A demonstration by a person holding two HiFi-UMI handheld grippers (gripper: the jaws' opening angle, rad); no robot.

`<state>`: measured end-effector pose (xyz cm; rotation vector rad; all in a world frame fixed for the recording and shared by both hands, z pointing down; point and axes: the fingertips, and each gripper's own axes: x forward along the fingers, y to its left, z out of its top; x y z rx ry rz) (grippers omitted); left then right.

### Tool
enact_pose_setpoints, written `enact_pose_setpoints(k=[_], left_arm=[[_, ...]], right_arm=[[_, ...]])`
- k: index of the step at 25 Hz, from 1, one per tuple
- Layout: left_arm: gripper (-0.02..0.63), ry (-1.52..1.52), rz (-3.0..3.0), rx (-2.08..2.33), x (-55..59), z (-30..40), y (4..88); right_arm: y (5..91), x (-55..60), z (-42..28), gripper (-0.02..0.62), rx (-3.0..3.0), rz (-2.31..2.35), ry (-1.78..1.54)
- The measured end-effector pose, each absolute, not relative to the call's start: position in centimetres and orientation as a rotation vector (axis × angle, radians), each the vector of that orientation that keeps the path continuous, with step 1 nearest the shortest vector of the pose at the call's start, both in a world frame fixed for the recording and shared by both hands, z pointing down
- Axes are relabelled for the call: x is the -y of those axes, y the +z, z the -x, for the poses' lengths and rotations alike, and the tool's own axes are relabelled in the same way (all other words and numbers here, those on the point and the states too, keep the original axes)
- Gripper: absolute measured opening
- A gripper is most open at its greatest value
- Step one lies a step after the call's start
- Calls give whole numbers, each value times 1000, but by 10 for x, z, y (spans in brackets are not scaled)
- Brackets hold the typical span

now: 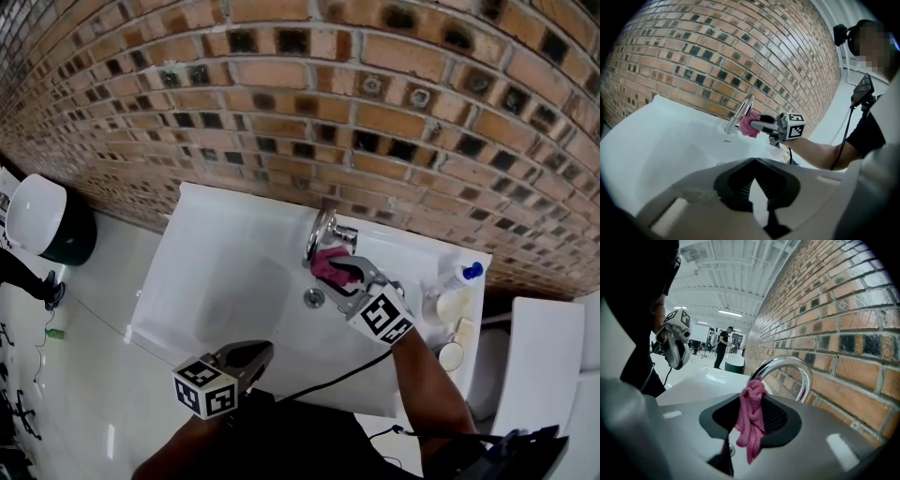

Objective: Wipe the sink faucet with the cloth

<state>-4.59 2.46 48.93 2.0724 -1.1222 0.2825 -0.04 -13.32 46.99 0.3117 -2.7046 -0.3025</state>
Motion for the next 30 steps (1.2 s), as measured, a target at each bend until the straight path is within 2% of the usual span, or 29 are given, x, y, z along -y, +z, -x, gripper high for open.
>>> enact_pose_setpoints(k=[7, 11, 16, 20, 30], left_arm=[[6, 298, -2074, 1120, -24, 43, 490], [6, 297, -2048, 1154, -22, 50, 492], [6, 312, -2030, 1169, -22, 50, 491], [6, 309, -2016, 1190, -18, 52, 490], [6, 272, -1962, 1215, -7, 55, 497]], right_arm=[[445, 126, -19, 121, 2869, -312, -65], [399, 180, -51, 123, 3048, -661, 236], [404, 264, -85, 123, 2973, -1131, 546], [432, 290, -64, 123, 2888, -1025, 735], [485, 312, -19, 123, 2764, -836, 925]])
